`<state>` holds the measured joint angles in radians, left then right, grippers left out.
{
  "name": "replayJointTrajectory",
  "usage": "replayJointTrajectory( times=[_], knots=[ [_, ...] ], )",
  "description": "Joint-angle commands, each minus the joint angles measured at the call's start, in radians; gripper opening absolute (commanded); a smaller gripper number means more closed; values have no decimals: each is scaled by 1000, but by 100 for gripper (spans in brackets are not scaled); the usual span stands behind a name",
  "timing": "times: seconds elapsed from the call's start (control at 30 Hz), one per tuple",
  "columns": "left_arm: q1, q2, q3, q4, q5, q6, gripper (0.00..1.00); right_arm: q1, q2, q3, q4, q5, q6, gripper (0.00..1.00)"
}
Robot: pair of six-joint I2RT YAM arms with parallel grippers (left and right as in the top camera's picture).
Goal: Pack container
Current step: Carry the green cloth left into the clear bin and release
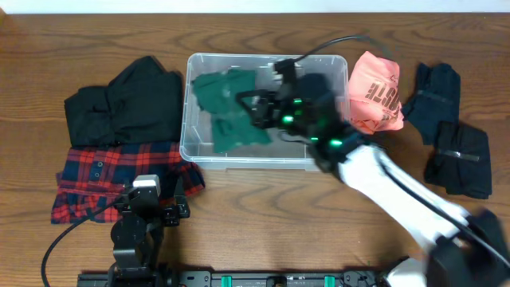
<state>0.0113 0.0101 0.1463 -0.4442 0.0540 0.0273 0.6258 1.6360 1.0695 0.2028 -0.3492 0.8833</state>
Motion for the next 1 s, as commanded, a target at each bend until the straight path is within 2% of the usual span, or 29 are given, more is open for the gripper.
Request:
replayJointTrajectory(
  times=[0.0,0.13,0.47,0.5,0.57,0.7,0.97],
  knots=[
    [3,-7,-18,1,10,13,98,17,92,9,85,47,231,1],
    [3,-7,-18,1,10,13,98,21,204,9,144,47,382,1],
    [3,-7,-18,1,10,13,98,3,349,9,150,92,369,1],
    [3,-7,-18,1,10,13,98,-3,356,9,150,93,340,4],
    [3,-7,-18,1,10,13,98,-17,356,9,154,89,259,20],
    [3,-7,-18,1,10,13,98,-70,305,13,150,3,54,38],
    [3,-7,-18,1,10,13,98,-242,-37,14,-203,37,-257,52]
  ],
)
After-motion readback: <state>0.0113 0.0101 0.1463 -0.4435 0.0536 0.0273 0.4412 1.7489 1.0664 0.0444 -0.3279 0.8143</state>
